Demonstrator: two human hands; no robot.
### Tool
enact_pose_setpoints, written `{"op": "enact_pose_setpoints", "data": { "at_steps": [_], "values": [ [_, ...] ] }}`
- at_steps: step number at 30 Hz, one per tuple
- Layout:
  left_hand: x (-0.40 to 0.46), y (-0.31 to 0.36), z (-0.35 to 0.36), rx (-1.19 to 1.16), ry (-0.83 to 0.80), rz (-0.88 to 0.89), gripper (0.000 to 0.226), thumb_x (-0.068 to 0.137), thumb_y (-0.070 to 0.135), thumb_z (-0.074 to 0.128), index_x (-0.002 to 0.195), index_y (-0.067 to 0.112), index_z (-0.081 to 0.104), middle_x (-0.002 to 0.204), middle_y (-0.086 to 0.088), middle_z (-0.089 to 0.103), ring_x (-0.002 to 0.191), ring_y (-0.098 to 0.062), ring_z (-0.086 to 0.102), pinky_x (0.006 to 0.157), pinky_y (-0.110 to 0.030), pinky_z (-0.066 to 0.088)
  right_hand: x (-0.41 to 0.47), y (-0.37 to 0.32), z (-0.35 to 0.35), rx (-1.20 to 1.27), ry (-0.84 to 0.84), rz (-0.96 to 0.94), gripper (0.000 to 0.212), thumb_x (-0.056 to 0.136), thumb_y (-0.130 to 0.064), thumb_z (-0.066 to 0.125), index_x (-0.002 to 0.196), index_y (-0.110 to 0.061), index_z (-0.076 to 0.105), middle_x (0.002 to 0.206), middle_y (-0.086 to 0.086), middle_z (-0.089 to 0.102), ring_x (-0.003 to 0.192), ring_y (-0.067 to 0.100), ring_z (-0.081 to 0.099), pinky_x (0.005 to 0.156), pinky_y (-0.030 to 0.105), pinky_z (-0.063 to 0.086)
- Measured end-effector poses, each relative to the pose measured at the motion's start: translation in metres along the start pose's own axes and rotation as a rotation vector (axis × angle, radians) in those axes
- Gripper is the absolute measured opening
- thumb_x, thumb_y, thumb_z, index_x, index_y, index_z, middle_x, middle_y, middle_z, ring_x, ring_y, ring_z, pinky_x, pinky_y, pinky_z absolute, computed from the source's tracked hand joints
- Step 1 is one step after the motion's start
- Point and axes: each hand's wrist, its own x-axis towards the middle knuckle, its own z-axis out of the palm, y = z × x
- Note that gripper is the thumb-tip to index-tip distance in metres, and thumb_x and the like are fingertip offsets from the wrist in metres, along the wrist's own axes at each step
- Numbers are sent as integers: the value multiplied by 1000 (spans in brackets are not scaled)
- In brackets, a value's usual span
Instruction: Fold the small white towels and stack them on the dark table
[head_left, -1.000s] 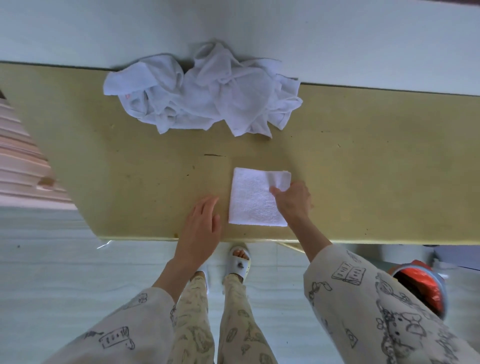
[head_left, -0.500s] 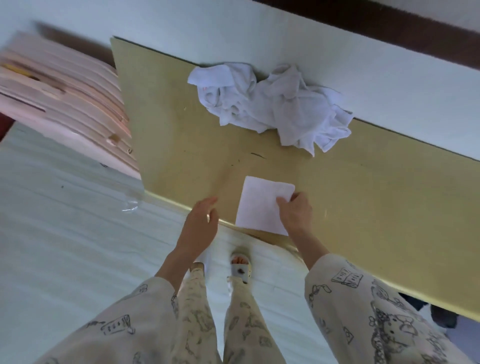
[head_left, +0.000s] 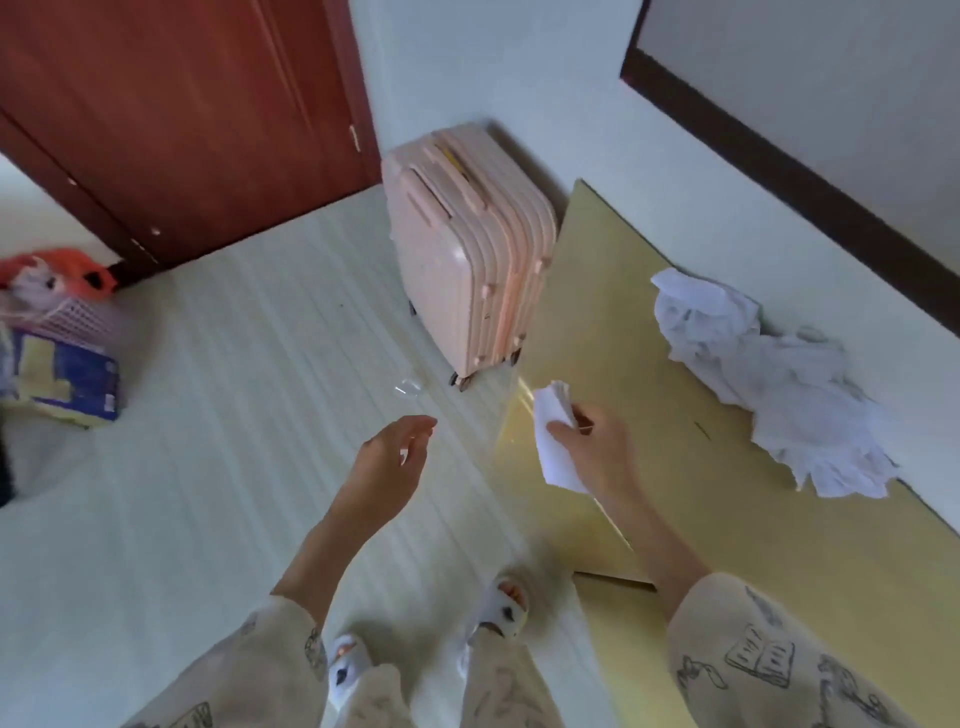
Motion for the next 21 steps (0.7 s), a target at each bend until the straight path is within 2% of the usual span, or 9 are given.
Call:
{"op": "enact_pose_setpoints", "data": {
  "at_steps": [2, 5, 9, 17, 19, 21],
  "values": [
    [-25, -26, -48, -21, 114, -31, 25, 96, 15, 44, 114, 16, 60, 103, 9, 62, 101, -9, 56, 85, -21, 40, -18, -45, 43, -134, -135, -150, 16, 81, -15, 60, 68, -12, 52, 58, -3, 44, 61, 18, 40, 54, 27, 30],
    [-66, -66, -114, -37, 246, -82, 24, 95, 14, 45, 112, 16, 62, 100, 11, 61, 97, -8, 58, 84, -20, 41, -51, -104, 108, -301, -310, -343, 13, 82, -18, 61, 81, -5, 63, 69, 5, 56, 68, 19, 45, 58, 28, 32],
    [-135, -136, -206, -45, 414, -142, 22, 95, 14, 46, 110, 17, 62, 97, 14, 62, 95, -8, 60, 83, -21, 44, -112, -170, 206, -423, -505, -510, 20, 82, -20, 61, 82, 0, 59, 67, 3, 47, 64, 17, 38, 52, 24, 26],
    [-249, -258, -364, -7, 650, -296, 23, 95, 12, 45, 111, 15, 62, 94, 11, 62, 90, -8, 61, 78, -16, 39, -237, -276, 385, -428, -778, -758, 13, 82, -22, 64, 73, -13, 61, 64, -3, 49, 61, 12, 41, 54, 21, 30],
    [-264, -277, -392, -24, 695, -311, 23, 94, 12, 46, 110, 16, 62, 94, 10, 63, 92, -10, 61, 79, -18, 41, -257, -298, 421, -448, -823, -815, 23, 83, -22, 63, 62, -22, 53, 57, -7, 44, 56, 8, 37, 51, 18, 28],
    [-276, -298, -419, -52, 739, -327, 23, 94, 14, 45, 111, 17, 62, 95, 10, 63, 94, -12, 61, 81, -19, 42, -274, -319, 460, -478, -853, -862, 29, 83, -21, 63, 58, -20, 47, 55, -6, 40, 54, 8, 33, 52, 22, 27]
  ]
}}
